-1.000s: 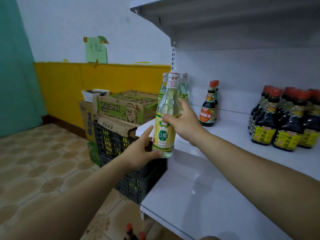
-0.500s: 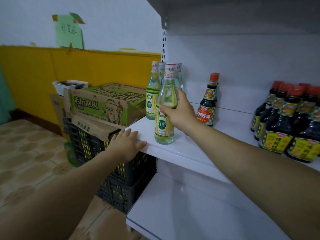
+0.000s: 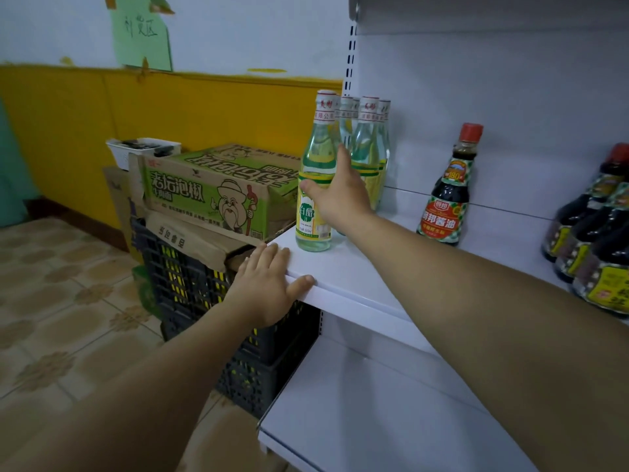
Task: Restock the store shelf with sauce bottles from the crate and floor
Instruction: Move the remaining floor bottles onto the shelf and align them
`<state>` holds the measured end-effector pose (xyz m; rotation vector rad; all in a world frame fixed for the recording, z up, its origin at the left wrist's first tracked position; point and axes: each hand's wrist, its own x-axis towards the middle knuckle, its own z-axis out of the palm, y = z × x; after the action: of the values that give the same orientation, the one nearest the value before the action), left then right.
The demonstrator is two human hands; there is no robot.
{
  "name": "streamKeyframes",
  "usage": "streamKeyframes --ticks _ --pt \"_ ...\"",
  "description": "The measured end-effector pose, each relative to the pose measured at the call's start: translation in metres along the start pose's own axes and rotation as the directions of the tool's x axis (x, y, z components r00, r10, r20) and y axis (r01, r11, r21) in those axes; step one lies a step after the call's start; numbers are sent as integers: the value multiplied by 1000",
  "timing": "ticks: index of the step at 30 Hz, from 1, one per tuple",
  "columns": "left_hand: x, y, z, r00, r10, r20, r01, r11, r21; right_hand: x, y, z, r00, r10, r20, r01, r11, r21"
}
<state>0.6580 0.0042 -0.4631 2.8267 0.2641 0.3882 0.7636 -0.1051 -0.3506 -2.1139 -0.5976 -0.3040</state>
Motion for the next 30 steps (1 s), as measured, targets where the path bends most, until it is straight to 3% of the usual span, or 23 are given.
streamKeyframes --ticks 18,26,30 --pt "0 -4 1 1000 29 6 -29 1000 -5 26 -2 28 999 20 -48 -25 993 -117" --pt "8 3 -24 975 -34 220 20 998 63 14 -7 21 997 72 -23 -74 990 -118" --pt "-16 -5 -50 983 -28 181 5 992 126 -17 -10 7 997 72 31 -65 978 -199"
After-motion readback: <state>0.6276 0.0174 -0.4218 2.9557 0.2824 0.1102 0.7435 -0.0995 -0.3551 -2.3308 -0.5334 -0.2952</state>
